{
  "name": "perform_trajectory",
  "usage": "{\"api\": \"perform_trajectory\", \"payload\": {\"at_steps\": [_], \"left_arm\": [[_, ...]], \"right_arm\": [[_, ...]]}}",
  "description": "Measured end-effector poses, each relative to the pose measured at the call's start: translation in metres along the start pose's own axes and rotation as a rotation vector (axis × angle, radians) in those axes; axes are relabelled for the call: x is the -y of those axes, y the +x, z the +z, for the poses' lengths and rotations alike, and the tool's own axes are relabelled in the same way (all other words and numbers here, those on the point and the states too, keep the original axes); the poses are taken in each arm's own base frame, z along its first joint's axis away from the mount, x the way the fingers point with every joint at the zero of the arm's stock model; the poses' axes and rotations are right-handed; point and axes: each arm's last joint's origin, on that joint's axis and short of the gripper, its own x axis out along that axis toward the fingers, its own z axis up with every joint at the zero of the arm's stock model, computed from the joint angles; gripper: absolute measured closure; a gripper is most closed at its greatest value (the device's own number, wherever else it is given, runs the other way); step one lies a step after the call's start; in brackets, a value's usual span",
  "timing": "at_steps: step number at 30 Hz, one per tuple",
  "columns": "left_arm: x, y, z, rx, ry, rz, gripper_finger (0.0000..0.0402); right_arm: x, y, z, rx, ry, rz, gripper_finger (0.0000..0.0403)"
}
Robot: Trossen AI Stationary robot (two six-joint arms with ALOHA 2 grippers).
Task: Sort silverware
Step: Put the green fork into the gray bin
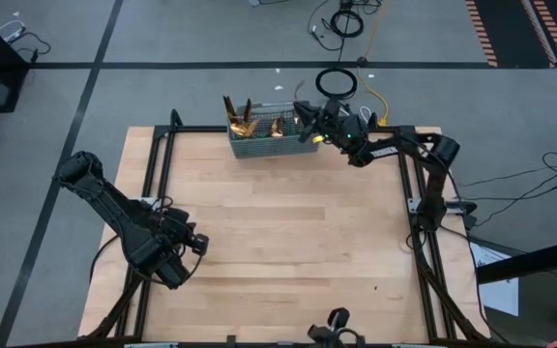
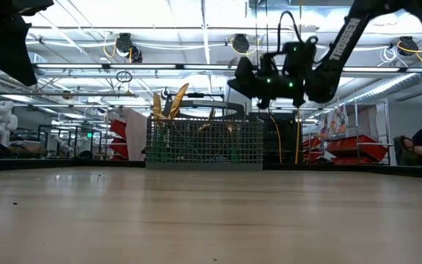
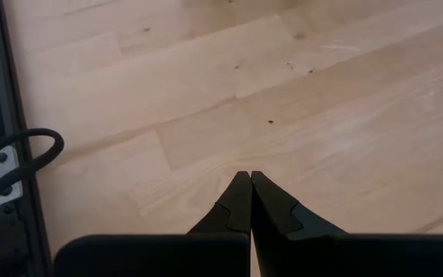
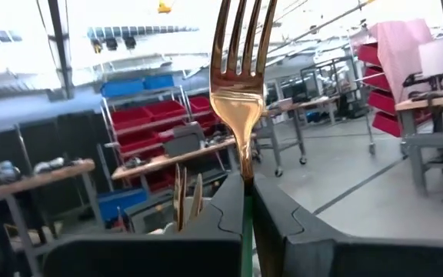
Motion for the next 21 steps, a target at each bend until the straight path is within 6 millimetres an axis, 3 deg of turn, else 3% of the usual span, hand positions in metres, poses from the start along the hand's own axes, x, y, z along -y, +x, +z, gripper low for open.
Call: {"api": "perform_trajectory", "payload": {"at_steps": [5, 13, 21], "left_arm": [[-0.001, 0.0, 0.0, 0.007, 0.014, 0.004, 0.0401], [-0.003, 0.003, -0.001, 0.015, 0.022, 0.014, 0.0401], [-0.005, 0.006, -0.002, 0.02, 0.024, 0.023, 0.0401]], "right_arm": [[0.015, -0.001, -0.013, 0.009, 0.032, -0.017, 0.0403], [0.034, -0.002, -0.014, -0.041, -0.014, -0.072, 0.0403], [0.038, -0.004, -0.022, -0.15, -0.057, -0.055, 0.0402]]}}
